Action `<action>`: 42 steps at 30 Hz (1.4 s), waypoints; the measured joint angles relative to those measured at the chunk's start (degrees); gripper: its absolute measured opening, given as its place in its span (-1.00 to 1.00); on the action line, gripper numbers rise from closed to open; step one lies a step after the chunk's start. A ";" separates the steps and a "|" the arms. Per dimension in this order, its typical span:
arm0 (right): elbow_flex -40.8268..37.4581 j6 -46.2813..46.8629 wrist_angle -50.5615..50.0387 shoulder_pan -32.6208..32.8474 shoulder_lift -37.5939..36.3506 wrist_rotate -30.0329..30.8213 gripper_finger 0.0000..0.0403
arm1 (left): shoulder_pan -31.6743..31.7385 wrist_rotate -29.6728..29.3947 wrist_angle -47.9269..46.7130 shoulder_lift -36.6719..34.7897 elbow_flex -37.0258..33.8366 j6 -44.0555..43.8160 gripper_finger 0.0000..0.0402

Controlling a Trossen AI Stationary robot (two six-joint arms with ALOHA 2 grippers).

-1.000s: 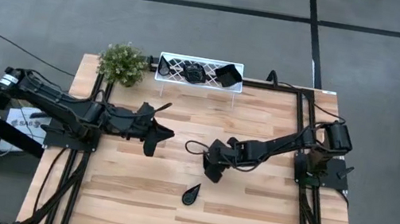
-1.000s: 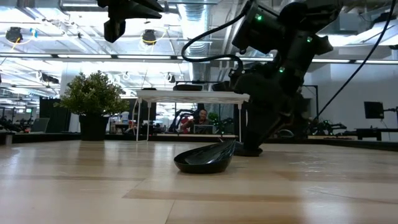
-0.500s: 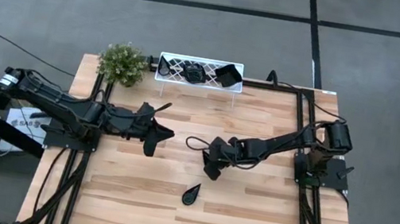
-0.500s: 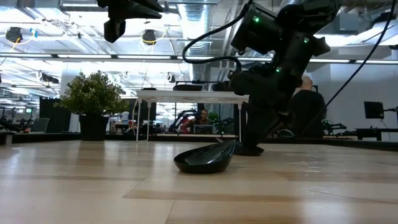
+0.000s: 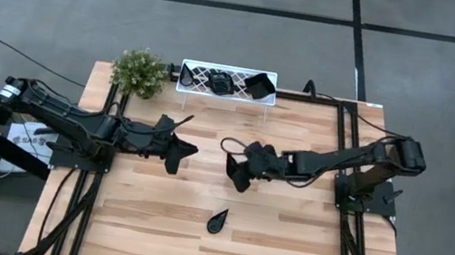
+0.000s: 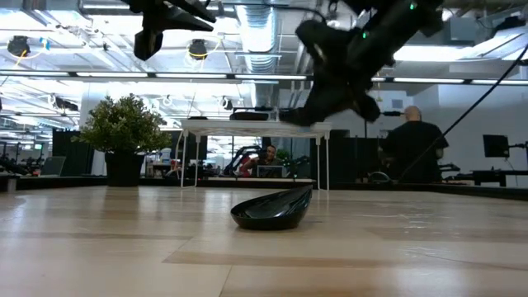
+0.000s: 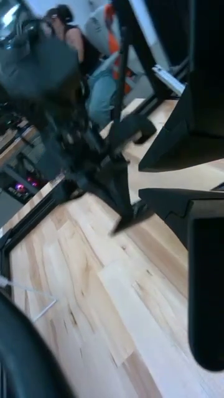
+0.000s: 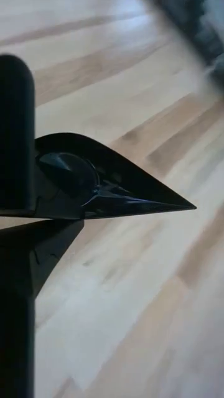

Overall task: Pick & Place Mini shaped plates
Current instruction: Stack the top drop shaped plate on the top of the drop shaped plates on the shelf

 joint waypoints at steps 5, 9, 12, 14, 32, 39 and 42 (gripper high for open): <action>0.00 -0.47 2.44 0.00 -3.19 2.23 -1.00 | 2.52 -0.11 0.38 0.60 0.00 -3.29 -0.63; 0.00 -1.01 4.71 0.00 -2.94 3.41 -1.00 | 5.13 1.93 2.39 3.81 -0.02 -7.33 -0.52; 0.44 -0.97 5.57 -0.24 -1.42 3.54 -1.00 | 6.31 3.41 5.65 7.18 -0.04 -9.81 -0.45; 1.33 -0.98 5.29 -0.24 -0.14 3.98 -1.00 | 6.67 3.59 7.11 8.67 -0.06 -10.92 -0.42; 6.25 -2.13 5.01 -0.99 1.95 9.53 -1.00 | 6.84 1.20 7.85 15.06 0.00 -16.66 -0.46; 6.25 -1.75 3.07 -2.21 1.95 9.61 -1.00 | 6.99 0.74 8.46 15.89 -0.04 -19.44 -0.46; 6.25 -0.13 0.80 -2.96 1.95 11.50 -1.00 | 7.15 -0.65 8.53 14.98 -0.04 -19.40 -0.46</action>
